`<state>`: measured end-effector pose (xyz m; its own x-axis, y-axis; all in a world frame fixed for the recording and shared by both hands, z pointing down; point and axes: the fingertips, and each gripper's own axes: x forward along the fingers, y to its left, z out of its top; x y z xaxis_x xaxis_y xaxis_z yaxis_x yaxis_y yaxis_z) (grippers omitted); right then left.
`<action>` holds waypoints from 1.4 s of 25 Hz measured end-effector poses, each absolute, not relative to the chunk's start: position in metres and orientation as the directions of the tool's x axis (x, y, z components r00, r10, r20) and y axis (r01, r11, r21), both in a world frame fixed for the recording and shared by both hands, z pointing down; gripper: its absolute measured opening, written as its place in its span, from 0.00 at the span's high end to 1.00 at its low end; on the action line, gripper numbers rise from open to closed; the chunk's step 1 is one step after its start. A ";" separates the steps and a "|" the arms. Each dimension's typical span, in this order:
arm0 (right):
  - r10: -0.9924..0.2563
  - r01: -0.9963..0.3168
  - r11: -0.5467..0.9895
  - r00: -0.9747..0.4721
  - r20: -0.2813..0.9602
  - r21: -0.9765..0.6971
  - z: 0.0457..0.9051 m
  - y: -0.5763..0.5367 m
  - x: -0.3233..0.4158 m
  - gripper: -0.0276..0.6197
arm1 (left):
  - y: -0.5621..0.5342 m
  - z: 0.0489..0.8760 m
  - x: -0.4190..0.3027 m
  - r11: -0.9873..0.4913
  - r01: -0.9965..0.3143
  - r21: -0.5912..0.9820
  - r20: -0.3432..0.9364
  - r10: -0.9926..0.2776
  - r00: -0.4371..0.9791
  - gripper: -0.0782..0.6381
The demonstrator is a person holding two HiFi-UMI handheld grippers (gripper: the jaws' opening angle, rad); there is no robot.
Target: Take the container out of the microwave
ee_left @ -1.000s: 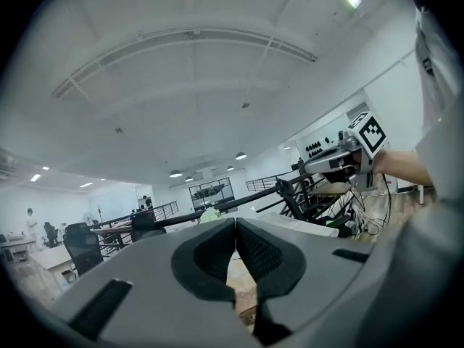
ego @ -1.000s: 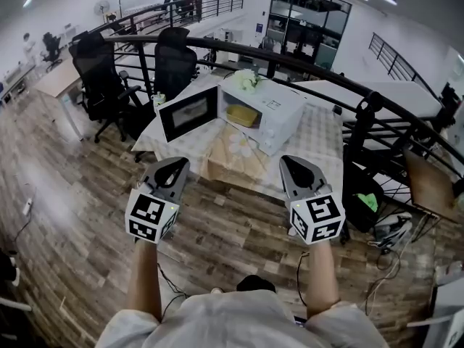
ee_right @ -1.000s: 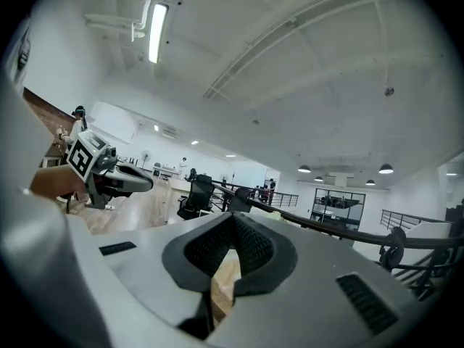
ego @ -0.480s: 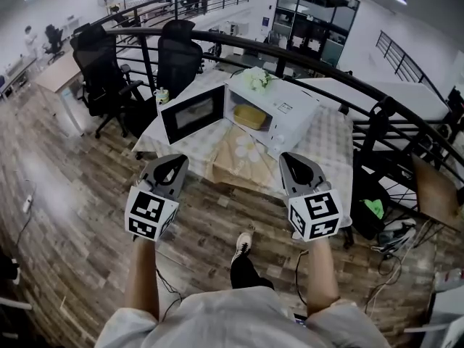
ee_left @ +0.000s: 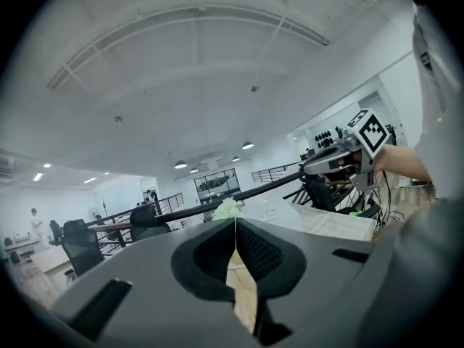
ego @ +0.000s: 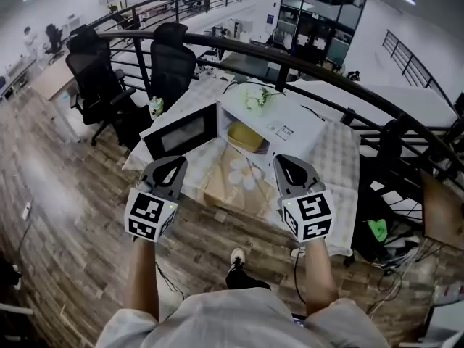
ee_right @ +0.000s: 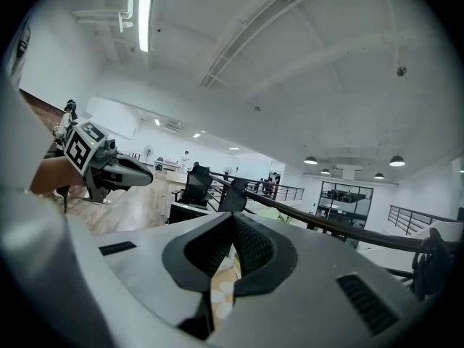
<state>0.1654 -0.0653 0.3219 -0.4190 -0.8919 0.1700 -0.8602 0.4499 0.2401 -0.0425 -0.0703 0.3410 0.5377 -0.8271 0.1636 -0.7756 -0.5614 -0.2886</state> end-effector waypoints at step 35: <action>-0.829 -0.823 0.543 -0.493 0.264 0.169 0.370 -0.314 0.137 0.94 | -0.317 0.384 -0.036 -0.606 -0.754 -0.255 0.243 -0.794 0.557 0.86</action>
